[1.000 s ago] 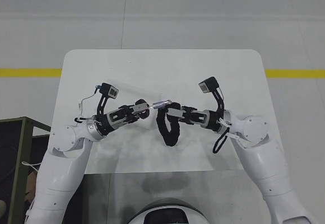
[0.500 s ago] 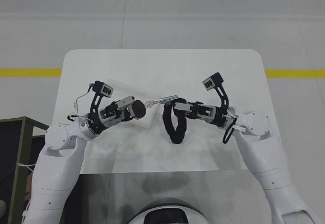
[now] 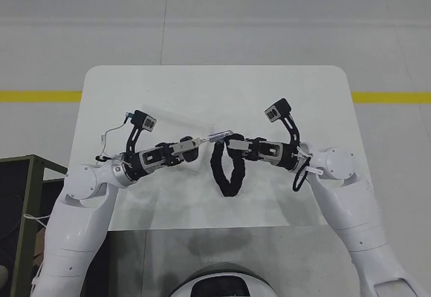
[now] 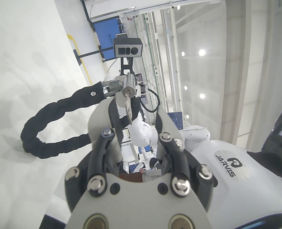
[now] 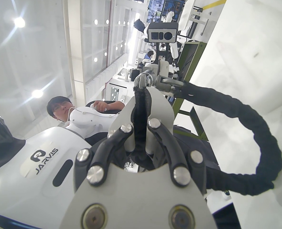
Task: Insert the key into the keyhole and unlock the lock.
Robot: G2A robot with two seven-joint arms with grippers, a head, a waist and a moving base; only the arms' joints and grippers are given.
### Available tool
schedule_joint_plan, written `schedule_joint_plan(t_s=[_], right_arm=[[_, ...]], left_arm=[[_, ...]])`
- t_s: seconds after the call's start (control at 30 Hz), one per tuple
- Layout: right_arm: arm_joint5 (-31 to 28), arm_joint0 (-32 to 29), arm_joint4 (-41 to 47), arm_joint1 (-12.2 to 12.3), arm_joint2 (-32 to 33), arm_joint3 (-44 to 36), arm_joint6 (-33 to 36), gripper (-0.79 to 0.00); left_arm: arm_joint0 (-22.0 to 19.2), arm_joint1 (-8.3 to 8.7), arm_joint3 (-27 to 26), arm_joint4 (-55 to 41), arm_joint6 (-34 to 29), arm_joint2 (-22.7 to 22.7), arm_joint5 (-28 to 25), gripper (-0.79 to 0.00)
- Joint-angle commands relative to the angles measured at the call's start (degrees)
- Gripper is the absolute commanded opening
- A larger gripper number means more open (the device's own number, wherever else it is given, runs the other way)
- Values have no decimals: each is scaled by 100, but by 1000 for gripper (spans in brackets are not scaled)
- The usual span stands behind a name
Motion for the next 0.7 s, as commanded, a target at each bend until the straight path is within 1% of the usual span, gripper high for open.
schedule_joint_plan(t_s=[0.0, 0.27, 0.3, 0.37, 0.47, 0.67], right_arm=[[14, -5, -3, 5, 12, -10, 22, -785], [64, -45, -50, 34, 90, -83, 91, -785], [70, -51, -46, 38, 103, -91, 98, -785], [86, -58, -34, 46, 133, -103, 107, -785], [107, -52, -24, 57, 166, -96, 134, -785], [152, -56, 1, 71, 194, -109, 193, -785]], left_arm=[[-17, 0, -17, 112, 4, 25, -49, -785], [-60, -3, -95, 477, 59, 92, -277, -785], [-71, 1, -123, 631, 66, 86, -373, -785], [-50, 11, -231, 1127, 109, 84, -744, -785], [10, 10, -331, 1425, 242, 101, -1137, -785], [16, 10, -339, 1450, 237, 106, -1176, -785]])
